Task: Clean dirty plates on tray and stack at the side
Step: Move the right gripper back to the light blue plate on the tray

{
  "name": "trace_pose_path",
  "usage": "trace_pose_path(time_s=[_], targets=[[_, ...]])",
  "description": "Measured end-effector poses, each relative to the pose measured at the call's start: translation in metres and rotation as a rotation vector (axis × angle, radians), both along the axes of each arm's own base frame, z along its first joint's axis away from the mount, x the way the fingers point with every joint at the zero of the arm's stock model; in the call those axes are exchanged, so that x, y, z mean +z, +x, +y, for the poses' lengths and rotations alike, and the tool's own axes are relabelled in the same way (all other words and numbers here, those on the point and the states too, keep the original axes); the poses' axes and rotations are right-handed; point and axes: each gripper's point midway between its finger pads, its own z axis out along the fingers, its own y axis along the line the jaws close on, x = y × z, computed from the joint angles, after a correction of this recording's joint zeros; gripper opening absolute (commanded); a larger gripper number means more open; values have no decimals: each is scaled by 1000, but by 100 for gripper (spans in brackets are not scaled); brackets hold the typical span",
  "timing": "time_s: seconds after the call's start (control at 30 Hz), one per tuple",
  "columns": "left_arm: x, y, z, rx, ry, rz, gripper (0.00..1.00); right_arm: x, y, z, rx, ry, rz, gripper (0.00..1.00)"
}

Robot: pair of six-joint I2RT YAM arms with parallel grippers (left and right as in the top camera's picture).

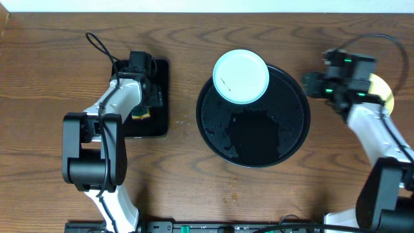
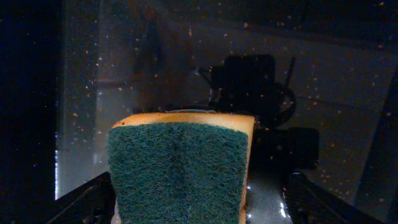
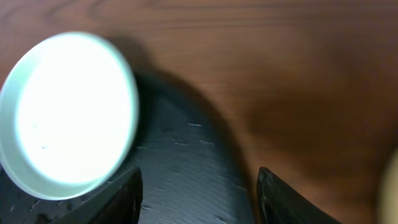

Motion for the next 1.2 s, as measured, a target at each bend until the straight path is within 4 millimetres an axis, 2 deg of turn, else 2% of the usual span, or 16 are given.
trace_pose_path(time_s=[0.07, 0.17, 0.33, 0.57, 0.6, 0.77, 0.83, 0.97, 1.13, 1.2], targets=[[0, 0, 0, 0, 0, 0, 86, -6, 2, 32, 86, -37, -15, 58], [0, 0, 0, 0, 0, 0, 86, -17, 5, 60, 151, -84, -28, 58], [0, 0, 0, 0, 0, 0, 86, -39, 20, 87, 182, -163, -75, 61], [0, 0, 0, 0, 0, 0, 86, -68, 35, 85, 161, -204, -91, 59], [0, 0, 0, 0, 0, 0, 86, -70, 37, 85, 159, -205, -93, 56], [0, 0, 0, 0, 0, 0, 86, -77, 38, 84, 140, -193, -86, 17], [0, 0, 0, 0, 0, 0, 86, -80, 35, 85, 128, -177, -62, 9], [0, 0, 0, 0, 0, 0, 86, -86, 29, 83, 105, -163, -17, 2], [0, 0, 0, 0, 0, 0, 86, -90, 15, 79, 85, -155, 64, 1], [0, 0, 0, 0, 0, 0, 86, -88, 0, 76, 68, -150, 128, 1]])
